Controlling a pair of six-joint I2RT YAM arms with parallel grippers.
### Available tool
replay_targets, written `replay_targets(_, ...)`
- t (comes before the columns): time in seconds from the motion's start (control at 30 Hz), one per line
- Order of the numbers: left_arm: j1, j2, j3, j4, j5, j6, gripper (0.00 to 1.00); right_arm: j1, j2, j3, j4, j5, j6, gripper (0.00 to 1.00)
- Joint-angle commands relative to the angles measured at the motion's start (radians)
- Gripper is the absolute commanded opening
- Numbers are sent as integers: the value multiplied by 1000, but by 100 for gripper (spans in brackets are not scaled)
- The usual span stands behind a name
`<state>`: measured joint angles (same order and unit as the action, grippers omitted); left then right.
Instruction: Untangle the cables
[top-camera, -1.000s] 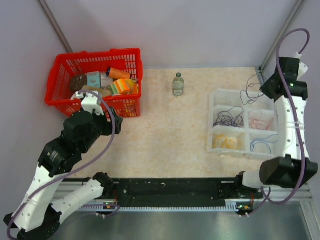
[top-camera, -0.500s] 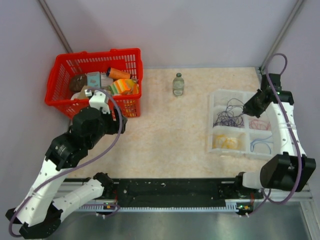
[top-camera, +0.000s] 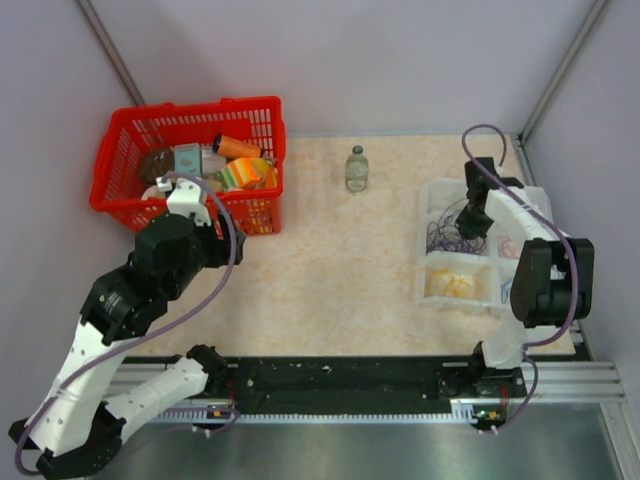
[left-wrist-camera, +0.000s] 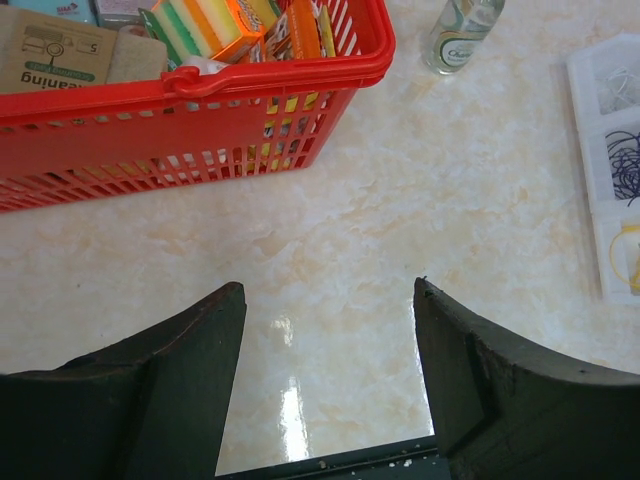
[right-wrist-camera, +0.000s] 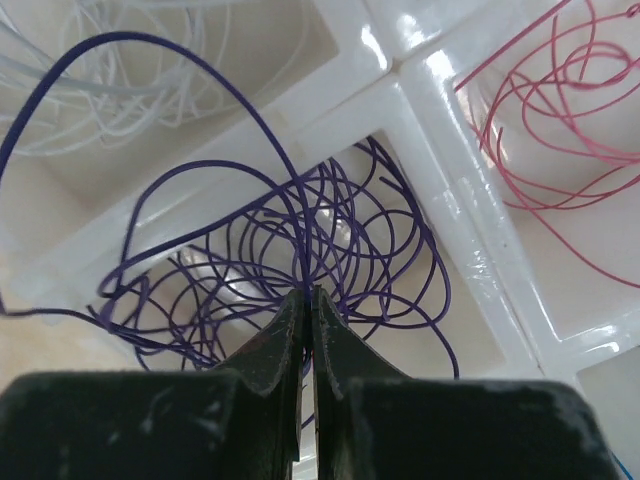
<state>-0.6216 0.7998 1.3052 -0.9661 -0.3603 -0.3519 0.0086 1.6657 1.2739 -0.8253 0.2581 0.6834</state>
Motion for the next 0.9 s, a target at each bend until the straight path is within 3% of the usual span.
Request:
replay_targets(0.0, 0, -27, 51, -22, -42, -27, 72, 31, -32, -114, 80, 134, 7, 0)
replay_targets(0.2, 0, -25, 55, -20, -32, -32, 72, 36, -40, -252, 199, 153, -66, 0)
replay_targets(0.37, -1, -16, 63, -17, -22, -22, 72, 36, -177, -211, 167, 116, -122, 27)
replay_targets(0.53, 0, -10, 45, 13, -3, -18, 72, 36, -267, -96, 14, 93, -159, 50)
replay_targets(0.67, -1, -1, 43, 24, 6, -13, 72, 34, -316, -30, -98, 69, -180, 63)
replay_targets(0.8, -1, -2, 43, 30, 7, -12, 72, 34, -322, 40, -88, 32, -185, 82)
replay_targets(0.87, 0, 1, 42, 38, 12, -12, 73, 34, -256, 89, -54, 18, -170, 83)
